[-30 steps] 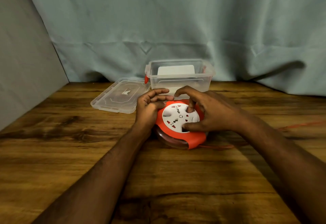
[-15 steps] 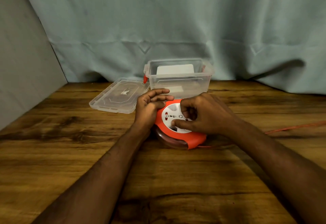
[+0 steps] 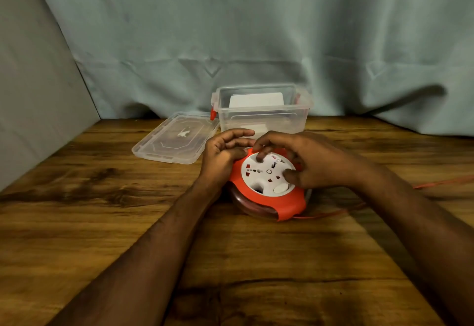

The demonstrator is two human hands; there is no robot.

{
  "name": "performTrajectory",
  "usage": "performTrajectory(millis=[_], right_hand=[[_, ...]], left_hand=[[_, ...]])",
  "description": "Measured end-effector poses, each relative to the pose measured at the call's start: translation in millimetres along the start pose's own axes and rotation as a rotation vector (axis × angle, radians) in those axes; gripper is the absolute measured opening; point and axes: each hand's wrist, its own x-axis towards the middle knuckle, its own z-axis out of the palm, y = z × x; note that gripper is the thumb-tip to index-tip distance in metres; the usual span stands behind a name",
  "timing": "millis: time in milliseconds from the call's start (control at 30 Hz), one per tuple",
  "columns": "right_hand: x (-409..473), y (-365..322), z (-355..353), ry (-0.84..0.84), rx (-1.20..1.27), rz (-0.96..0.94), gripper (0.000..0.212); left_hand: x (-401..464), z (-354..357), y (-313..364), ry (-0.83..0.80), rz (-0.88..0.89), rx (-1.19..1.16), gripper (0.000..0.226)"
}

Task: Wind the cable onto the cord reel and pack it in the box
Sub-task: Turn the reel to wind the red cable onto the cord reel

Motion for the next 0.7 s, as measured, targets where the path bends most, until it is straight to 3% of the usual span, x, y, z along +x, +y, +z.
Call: performTrajectory(millis=[167,333,467,633,700], right_hand=[[-5,2,-8,-0.079,0.056,-0.023,0.094],[-5,1,-9,-0.031,0.053,0.012,0.093],[-3,-1,-3,0.019,-0.027,0.038,0.085],[0,-6,4,0.063,-0.121,0.045,0.052],[1,-7,7,0.073,-0.152,0.045,0.048]], left_hand=[[-1,-1,-1,-0.001,-0.010,-0.005,0.047],[0,-1,-2,0.011,-0.005,0.015,0.049],[0,-1,-1,0.023,-0.021,-0.009,0.047],[2,-1,-2,0.048,-0.027,-0.028,0.046],[2,-1,-3,0.052,-0.028,-0.028,0.046]])
